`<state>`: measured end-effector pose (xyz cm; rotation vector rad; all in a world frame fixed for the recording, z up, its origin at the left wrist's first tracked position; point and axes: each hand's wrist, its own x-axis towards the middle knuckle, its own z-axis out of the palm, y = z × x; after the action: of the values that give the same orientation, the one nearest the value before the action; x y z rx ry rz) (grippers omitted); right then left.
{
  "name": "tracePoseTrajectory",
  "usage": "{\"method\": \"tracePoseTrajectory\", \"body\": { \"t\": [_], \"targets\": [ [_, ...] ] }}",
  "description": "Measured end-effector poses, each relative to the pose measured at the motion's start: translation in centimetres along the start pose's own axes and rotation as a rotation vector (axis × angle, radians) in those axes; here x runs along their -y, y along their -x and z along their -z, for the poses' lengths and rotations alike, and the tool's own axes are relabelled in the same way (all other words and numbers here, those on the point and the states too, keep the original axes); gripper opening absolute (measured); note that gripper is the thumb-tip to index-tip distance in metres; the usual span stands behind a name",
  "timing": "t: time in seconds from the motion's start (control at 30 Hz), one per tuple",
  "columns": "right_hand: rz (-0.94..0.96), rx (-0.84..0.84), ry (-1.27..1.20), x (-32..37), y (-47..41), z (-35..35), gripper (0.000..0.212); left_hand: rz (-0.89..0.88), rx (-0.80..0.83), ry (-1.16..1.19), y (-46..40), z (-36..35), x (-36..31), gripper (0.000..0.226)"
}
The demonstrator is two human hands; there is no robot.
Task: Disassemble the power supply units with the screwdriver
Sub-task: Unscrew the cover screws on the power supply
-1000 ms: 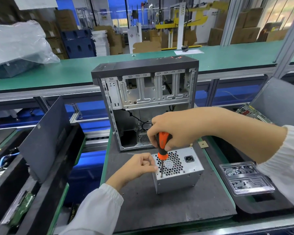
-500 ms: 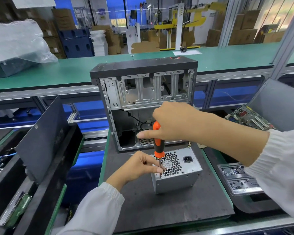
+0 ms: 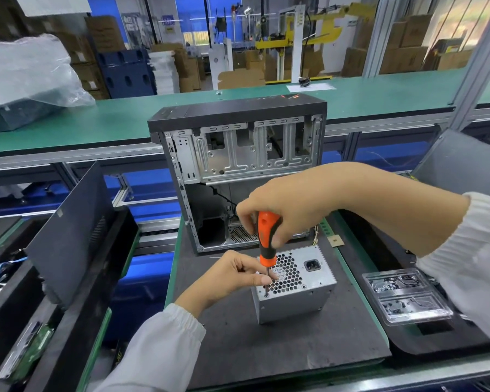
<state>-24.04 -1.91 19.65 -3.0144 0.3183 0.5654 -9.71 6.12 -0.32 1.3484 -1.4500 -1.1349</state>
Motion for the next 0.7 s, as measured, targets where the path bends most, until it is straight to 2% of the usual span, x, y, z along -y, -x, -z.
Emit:
{"method": "tracePoseTrajectory", "body": {
  "t": [0.1,0.17,0.23,0.37,0.43,0.47,0.57,0.63,0.7],
  "targets": [
    [-0.175,-0.061,-0.03,0.3,-0.3,-0.7,0.069,0.016,0.021,0.002,-0.1,0.0,-0.1,0.02],
    [-0.288,-0.054,-0.029,0.6,-0.7,-1.2,0.077,0.019,0.011,-0.041,-0.1,0.0,-0.3,0.016],
    [-0.298,-0.049,0.022,0.7,-1.2,-1.6,0.069,0.024,-0.003,-0.052,-0.1,-0.1,-0.4,0.017],
    [-0.137,-0.049,0.176,0.4,-0.9,-1.5,0.041,0.006,0.007,0.017,0.0,-0.3,-0.8,0.012],
    [-0.044,0.003,0.141,0.3,-0.4,-1.1,0.018,-0.022,0.009,0.065,0.0,-0.3,-1.1,0.012],
    [-0.006,0.028,0.119,0.3,-0.2,-0.7,0.018,-0.034,0.01,0.075,0.0,-0.2,-1.2,0.011],
    [0.043,0.005,0.034,0.2,-0.1,-0.4,0.038,-0.047,0.017,0.061,0.1,-0.1,-1.3,0.006],
    [-0.049,-0.04,0.022,0.4,-0.2,-0.8,0.058,-0.036,0.002,0.08,0.3,0.0,-1.1,0.01],
    [-0.177,-0.089,0.074,0.6,-0.4,-1.1,0.075,-0.014,-0.015,0.056,0.2,0.0,-1.1,0.004]
  ]
}}
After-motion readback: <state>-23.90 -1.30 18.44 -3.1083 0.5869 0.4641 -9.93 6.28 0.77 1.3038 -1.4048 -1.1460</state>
